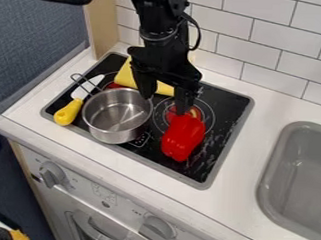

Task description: Move the yello cloth from the upper left of the burner to upper right corner of the burner

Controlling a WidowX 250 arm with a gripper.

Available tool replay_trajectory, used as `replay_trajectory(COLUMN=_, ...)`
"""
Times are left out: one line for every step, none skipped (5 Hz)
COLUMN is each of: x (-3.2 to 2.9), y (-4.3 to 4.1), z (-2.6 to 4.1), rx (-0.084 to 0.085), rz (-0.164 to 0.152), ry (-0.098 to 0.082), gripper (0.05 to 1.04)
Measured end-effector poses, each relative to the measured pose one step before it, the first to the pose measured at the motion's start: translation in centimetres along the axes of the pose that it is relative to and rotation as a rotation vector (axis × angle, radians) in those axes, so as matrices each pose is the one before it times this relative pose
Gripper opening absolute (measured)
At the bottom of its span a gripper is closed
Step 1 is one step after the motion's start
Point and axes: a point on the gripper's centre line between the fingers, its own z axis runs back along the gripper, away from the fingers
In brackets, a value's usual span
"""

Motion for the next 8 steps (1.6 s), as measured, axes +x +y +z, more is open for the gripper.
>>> replay_trajectory(x=-0.429, y=-0.027, z=-0.82, rx=-0.0056, rz=0.0092, ry=0.0348, gripper=1.001)
replay_trajectory(x=3.175, y=2.197, z=1.514, rx=0.0277, rz=0.0578, ry=-0.041, gripper=1.001)
replay_trajectory(x=3.747, y=2.734, z=0.472, rx=0.0184, rz=0.0888, ry=-0.0403, gripper=1.001)
replay_trajectory(x=2.473, y=1.657, z=-1.561, rx=0.0258, rz=0.0392, ry=0.0192, gripper=1.001)
replay_trajectory(x=0.491, y=1.331, z=-4.088, rx=0.0134, rz=0.0063, ry=0.1014, gripper=1.001)
replay_trajectory(x=-0.452, y=1.132, z=-1.325, rx=0.0219, rz=0.0082, ry=0.0533, gripper=1.0)
replay_trajectory(x=-0.202, y=1.356, z=-1.837, rx=0.0046, rz=0.007, ry=0.0461, gripper=1.001)
replay_trajectory(x=0.045, y=0.43, z=-0.54, rx=0.0039, rz=-0.0081, ry=0.0255, gripper=1.001)
